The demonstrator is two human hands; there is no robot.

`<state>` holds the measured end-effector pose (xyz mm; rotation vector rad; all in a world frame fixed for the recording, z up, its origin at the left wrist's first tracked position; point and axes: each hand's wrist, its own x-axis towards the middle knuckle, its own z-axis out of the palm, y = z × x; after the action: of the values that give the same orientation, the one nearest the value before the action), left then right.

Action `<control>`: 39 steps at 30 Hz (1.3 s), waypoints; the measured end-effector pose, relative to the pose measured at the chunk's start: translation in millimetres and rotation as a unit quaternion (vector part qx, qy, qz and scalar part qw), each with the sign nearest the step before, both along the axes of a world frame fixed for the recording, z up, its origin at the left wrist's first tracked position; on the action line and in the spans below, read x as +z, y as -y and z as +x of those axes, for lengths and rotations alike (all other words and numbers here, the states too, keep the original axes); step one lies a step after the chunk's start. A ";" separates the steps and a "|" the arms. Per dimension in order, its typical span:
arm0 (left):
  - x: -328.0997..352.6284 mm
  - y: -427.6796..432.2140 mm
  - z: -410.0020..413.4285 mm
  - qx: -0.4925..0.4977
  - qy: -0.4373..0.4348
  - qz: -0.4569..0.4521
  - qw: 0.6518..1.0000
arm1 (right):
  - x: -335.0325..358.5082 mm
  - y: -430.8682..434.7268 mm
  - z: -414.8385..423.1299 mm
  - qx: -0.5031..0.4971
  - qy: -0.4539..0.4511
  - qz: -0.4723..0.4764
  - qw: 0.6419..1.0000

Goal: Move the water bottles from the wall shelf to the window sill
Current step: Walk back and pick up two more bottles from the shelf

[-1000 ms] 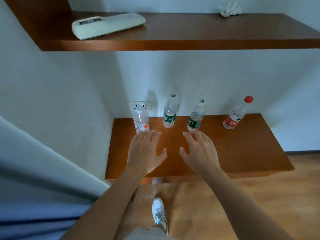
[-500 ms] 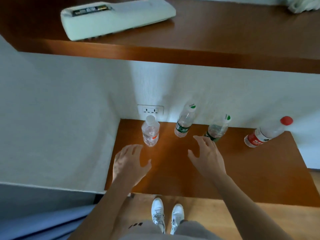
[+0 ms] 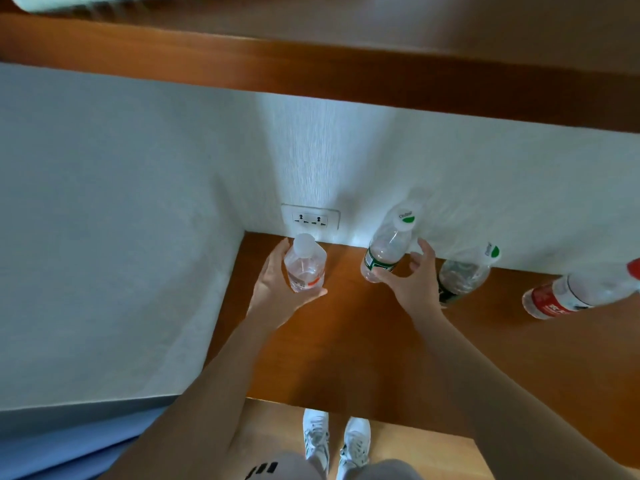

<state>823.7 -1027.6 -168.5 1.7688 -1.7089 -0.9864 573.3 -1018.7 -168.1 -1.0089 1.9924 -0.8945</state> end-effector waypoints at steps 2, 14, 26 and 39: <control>-0.8 6.7 -1.5 0.002 -0.020 -0.005 1.000 | -4.2 12.1 0.4 0.004 0.018 -0.014 1.000; 4.8 21.9 -4.5 -0.004 -0.126 0.031 0.992 | 0.0 38.5 14.5 0.018 0.009 -0.064 0.998; 99.2 4.4 -23.8 0.056 -0.207 -0.012 0.977 | 66.7 12.0 34.3 0.053 0.033 -0.160 0.985; 127.1 -11.6 -3.6 0.136 -0.256 -0.046 0.956 | 93.6 -16.0 57.4 0.103 0.027 -0.175 0.979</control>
<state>820.1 -1016.0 -41.4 1.4703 -1.1379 -1.0987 630.7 -1002.7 -74.5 -1.3433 1.6817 -1.1667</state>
